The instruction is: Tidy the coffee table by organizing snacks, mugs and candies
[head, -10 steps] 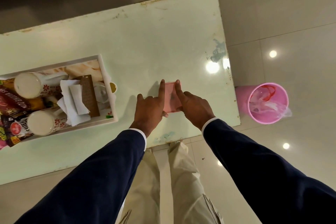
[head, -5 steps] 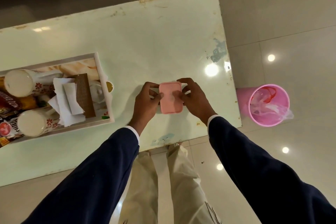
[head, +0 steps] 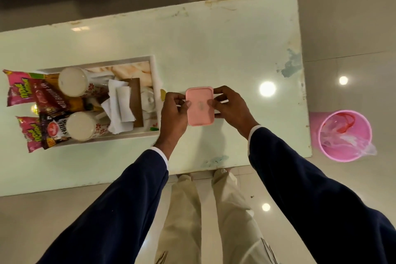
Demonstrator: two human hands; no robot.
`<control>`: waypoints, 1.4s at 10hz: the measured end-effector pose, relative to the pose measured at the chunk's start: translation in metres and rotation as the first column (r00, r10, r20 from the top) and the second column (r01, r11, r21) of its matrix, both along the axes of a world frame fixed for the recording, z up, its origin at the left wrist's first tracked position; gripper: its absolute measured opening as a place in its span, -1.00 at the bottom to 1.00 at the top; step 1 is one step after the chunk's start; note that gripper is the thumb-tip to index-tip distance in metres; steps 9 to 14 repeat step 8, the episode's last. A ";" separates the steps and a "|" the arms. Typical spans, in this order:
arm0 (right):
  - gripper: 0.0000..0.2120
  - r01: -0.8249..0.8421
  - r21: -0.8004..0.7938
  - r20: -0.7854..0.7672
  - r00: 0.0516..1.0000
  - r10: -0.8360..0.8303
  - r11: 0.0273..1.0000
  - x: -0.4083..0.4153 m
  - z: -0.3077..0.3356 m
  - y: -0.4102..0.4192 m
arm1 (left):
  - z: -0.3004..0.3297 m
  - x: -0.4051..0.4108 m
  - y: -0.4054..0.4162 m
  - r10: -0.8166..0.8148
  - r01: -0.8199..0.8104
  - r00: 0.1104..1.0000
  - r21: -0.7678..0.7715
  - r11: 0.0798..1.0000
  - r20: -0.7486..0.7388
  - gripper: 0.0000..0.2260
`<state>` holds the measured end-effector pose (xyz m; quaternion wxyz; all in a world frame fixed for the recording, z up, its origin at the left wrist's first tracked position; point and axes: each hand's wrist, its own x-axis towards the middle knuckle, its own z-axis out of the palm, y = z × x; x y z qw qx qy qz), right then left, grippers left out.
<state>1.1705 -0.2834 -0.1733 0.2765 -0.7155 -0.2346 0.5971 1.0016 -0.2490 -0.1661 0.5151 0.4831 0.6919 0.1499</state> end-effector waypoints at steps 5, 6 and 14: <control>-0.71 -0.073 -0.012 0.277 0.958 0.074 0.997 -0.051 -0.009 0.050 | -0.011 -0.059 0.003 -0.138 0.132 0.983 0.060 0.989 0.122 -0.46; -0.65 -0.096 -0.025 0.240 0.966 0.099 0.995 -0.057 -0.003 0.045 | -0.008 -0.071 -0.003 -0.192 0.185 0.973 0.064 0.981 0.126 -0.46; -0.50 -0.072 -0.014 0.316 0.946 0.073 0.997 -0.067 0.013 0.023 | 0.010 -0.103 -0.007 -0.376 0.368 0.927 0.175 0.913 0.011 -0.46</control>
